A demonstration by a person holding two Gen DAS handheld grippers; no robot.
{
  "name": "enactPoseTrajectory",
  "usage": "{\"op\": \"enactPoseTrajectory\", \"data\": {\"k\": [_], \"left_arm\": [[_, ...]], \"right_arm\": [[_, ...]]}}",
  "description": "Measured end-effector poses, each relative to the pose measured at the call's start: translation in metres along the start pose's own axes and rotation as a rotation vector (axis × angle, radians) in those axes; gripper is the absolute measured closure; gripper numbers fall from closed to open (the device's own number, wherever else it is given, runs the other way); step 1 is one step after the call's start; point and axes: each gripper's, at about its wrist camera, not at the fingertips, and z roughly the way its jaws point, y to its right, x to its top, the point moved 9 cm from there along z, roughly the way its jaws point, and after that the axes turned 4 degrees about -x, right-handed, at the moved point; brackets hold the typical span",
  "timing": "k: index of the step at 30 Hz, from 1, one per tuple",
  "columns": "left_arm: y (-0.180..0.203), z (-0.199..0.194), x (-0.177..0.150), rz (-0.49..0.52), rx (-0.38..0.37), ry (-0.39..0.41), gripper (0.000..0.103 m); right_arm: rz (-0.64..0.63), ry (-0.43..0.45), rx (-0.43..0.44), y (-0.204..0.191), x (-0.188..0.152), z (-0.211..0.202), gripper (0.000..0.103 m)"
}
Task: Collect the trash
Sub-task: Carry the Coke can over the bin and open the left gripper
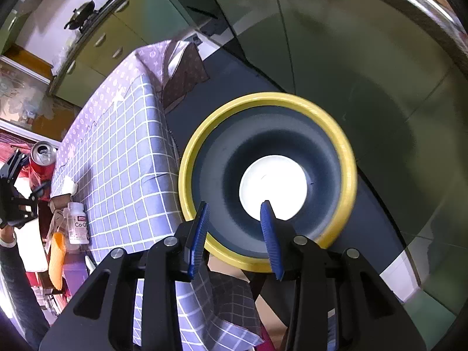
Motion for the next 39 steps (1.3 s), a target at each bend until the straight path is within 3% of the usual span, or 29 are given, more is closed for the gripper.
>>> {"op": "enactPoseTrajectory", "data": {"k": [6, 10, 17, 21, 26, 33, 39], "left_arm": [[0.082, 0.029, 0.105, 0.137, -0.140, 0.039, 0.036], [0.134, 0.061, 0.155, 0.195, -0.216, 0.035, 0.036], [0.194, 0.119, 0.203, 0.247, -0.276, 0.008, 0.036], [0.197, 0.143, 0.211, 0.247, -0.266, -0.026, 0.028], [0.187, 0.132, 0.207, 0.227, -0.252, -0.023, 0.027], [0.138, 0.054, 0.168, 0.087, -0.228, 0.058, 0.025], [0.100, -0.018, 0.101, -0.040, -0.152, 0.093, 0.024]], "right_arm": [[0.013, 0.042, 0.004, 0.031, -0.014, -0.031, 0.066], [0.031, 0.055, 0.010, 0.057, -0.025, -0.045, 0.066], [0.086, 0.052, 0.009, 0.100, -0.038, -0.049, 0.066], [0.107, 0.051, 0.003, 0.113, -0.042, -0.051, 0.066], [0.102, 0.051, -0.006, 0.111, -0.043, -0.053, 0.066], [0.031, 0.045, -0.009, 0.073, -0.047, -0.053, 0.066], [-0.114, 0.049, 0.030, 0.009, -0.069, -0.062, 0.066]]}}
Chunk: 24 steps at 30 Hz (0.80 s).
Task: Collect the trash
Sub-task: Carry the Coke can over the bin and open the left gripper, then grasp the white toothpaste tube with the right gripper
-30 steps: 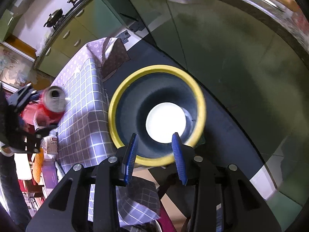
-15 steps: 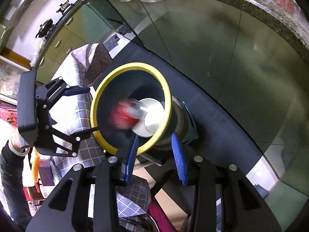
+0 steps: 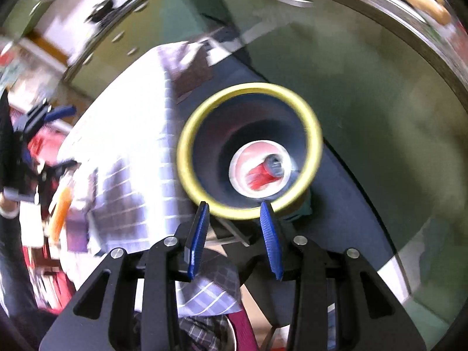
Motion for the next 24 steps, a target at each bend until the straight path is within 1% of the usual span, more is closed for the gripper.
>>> {"op": "enactPoseTrajectory", "data": {"k": [2, 3, 6, 8, 9, 11, 13, 14, 17, 19, 24], "left_arm": [[-0.007, -0.027, -0.024, -0.044, 0.020, 0.002, 0.024], [-0.012, -0.039, -0.035, -0.070, 0.035, 0.005, 0.024], [-0.022, -0.074, -0.064, -0.159, 0.045, 0.023, 0.023], [-0.027, -0.095, -0.087, -0.206, 0.063, 0.033, 0.022], [-0.028, -0.104, -0.095, -0.220, 0.074, 0.038, 0.022], [-0.029, -0.119, -0.114, -0.257, 0.094, 0.042, 0.021], [-0.027, -0.135, -0.138, -0.308, 0.096, 0.044, 0.021], [-0.026, -0.141, -0.149, -0.331, 0.102, 0.042, 0.021], [-0.022, -0.152, -0.173, -0.364, 0.116, 0.031, 0.021], [-0.018, -0.162, -0.191, -0.399, 0.121, 0.036, 0.021], [-0.009, -0.175, -0.220, -0.462, 0.125, 0.047, 0.021]], "right_arm": [[-0.063, -0.001, 0.020, -0.027, -0.009, -0.002, 0.066], [-0.107, -0.001, 0.033, -0.046, -0.015, -0.002, 0.066], [-0.228, -0.005, 0.086, -0.100, -0.034, -0.001, 0.066], [-0.332, -0.005, 0.129, -0.141, -0.052, 0.003, 0.066], [-0.366, -0.005, 0.140, -0.155, -0.060, 0.005, 0.066], [-0.462, -0.013, 0.171, -0.192, -0.077, 0.014, 0.066], [-0.521, -0.027, 0.185, -0.217, -0.090, 0.025, 0.066], [-0.568, -0.047, 0.193, -0.232, -0.098, 0.034, 0.066], [-0.638, -0.085, 0.195, -0.263, -0.109, 0.061, 0.066], [-0.671, -0.099, 0.192, -0.274, -0.110, 0.076, 0.066], [-0.756, -0.169, 0.171, -0.298, -0.116, 0.112, 0.066]]}}
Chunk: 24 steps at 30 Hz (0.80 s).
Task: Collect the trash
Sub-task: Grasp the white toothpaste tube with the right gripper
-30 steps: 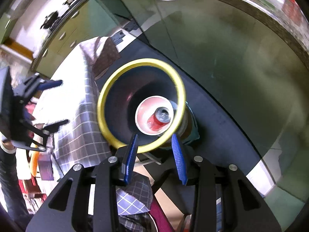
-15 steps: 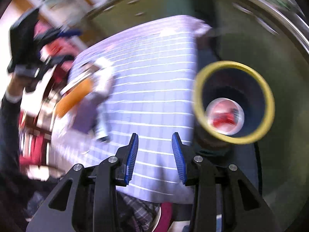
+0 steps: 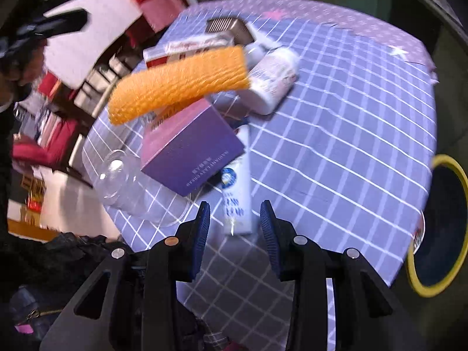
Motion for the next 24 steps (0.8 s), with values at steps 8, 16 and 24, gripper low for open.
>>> {"op": "enactPoseTrajectory", "data": {"k": [8, 16, 24], "left_arm": [[0.008, -0.001, -0.025, -0.027, -0.016, -0.008, 0.020], [0.012, 0.003, -0.025, -0.018, -0.030, -0.004, 0.020], [0.010, 0.008, -0.026, -0.020, -0.035, -0.006, 0.020]], "right_arm": [[-0.064, -0.079, -0.089, -0.003, 0.013, 0.041, 0.066], [-0.064, -0.088, -0.121, -0.002, 0.014, 0.055, 0.082], [-0.036, -0.075, -0.177, 0.021, -0.016, 0.025, 0.088]]}}
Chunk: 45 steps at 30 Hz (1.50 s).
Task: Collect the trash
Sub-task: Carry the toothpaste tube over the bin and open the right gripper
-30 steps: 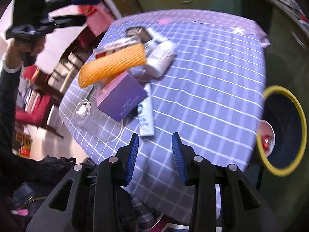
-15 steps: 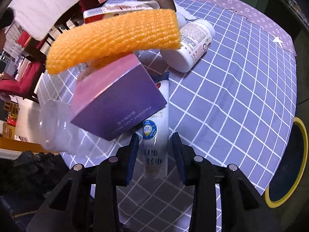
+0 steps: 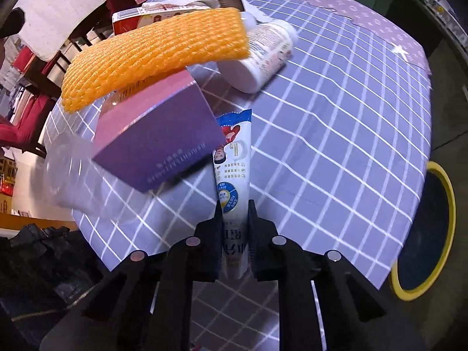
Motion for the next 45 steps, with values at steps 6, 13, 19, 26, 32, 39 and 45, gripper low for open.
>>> {"op": "enactPoseTrajectory", "data": {"k": [6, 13, 19, 26, 32, 39, 45], "left_arm": [[0.006, 0.003, 0.003, 0.014, -0.012, 0.000, 0.020], [0.017, 0.006, 0.005, 0.034, -0.037, -0.005, 0.020], [0.027, 0.017, 0.010, 0.054, -0.064, -0.017, 0.019], [0.036, 0.037, 0.012, 0.071, -0.078, -0.069, 0.019], [0.040, 0.048, 0.012, 0.076, -0.089, -0.098, 0.019], [0.045, 0.072, 0.016, 0.061, -0.130, -0.151, 0.017], [0.039, 0.100, 0.018, 0.023, -0.116, -0.224, 0.016]], "right_arm": [[0.052, 0.009, -0.039, 0.030, -0.029, -0.020, 0.088], [0.223, 0.120, -0.074, 0.103, -0.058, -0.077, 0.088], [0.467, 0.106, -0.169, 0.209, -0.079, -0.084, 0.087], [0.673, 0.027, -0.217, 0.308, -0.104, -0.035, 0.083], [0.729, 0.033, -0.262, 0.336, -0.111, -0.027, 0.055], [0.709, 0.108, -0.233, 0.310, -0.119, -0.062, 0.054], [0.678, 0.113, -0.203, 0.287, -0.127, -0.070, 0.054]]}}
